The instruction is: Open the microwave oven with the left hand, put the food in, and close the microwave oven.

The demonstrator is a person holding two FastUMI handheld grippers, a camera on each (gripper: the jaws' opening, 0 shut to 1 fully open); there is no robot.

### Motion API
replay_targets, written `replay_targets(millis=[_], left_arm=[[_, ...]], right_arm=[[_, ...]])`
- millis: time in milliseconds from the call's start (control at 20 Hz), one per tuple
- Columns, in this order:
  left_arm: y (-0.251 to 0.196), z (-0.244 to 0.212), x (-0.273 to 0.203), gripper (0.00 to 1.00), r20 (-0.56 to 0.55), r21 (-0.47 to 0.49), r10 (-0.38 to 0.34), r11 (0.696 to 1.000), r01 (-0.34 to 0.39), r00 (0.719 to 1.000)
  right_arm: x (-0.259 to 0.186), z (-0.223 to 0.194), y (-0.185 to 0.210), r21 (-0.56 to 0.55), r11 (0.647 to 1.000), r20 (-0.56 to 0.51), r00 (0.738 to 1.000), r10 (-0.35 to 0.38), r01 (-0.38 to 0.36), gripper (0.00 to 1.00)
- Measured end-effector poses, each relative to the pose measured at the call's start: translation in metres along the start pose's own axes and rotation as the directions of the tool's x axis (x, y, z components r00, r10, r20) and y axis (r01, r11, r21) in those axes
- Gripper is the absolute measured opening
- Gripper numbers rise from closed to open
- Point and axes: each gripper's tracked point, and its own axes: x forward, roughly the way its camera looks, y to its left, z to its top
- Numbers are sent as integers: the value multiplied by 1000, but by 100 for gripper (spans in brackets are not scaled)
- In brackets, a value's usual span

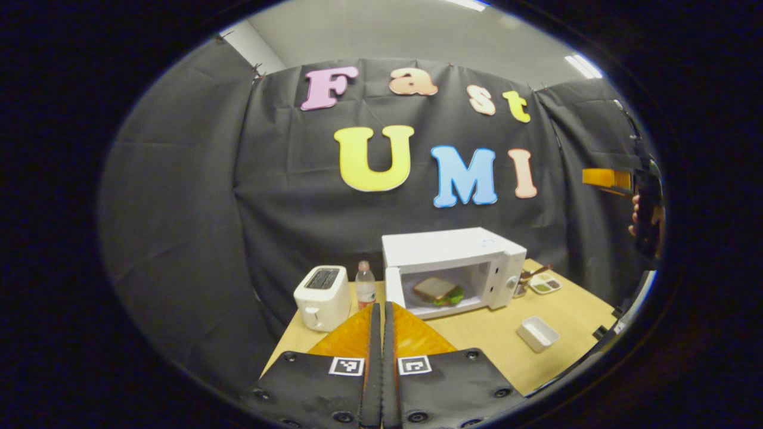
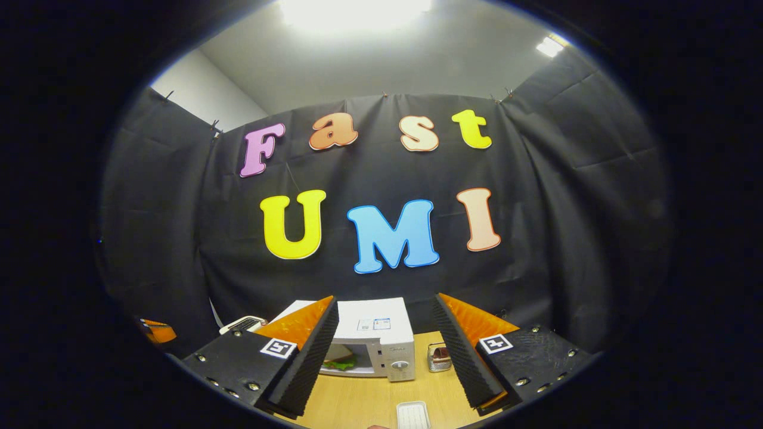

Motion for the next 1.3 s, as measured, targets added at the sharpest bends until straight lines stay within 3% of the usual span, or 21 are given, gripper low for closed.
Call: replay_targets(millis=[150,300,450,800,1300], left_arm=[[12,-54,-13,7,-113,-11,22,1000,-24,993],[-1,-96,-12,7,-207,-37,-15,999,7,978],[-10,-118,-7,7,-257,3,-4,1000,5,967],[-68,-106,-7,7,-262,-15,-96,995,95,960],[-177,-98,27,7,-277,-47,-276,961,274,920]], right_arm=[[3,4,-5,2,1000,7,1000,4,-5,95],[6,-2,-8,12,1000,-11,1000,13,-12,95],[8,0,-16,9,1000,-14,1000,12,-12,96],[14,-3,-31,-2,1000,-18,1000,5,-5,95],[22,-4,-70,-31,999,-16,999,-40,39,95]])
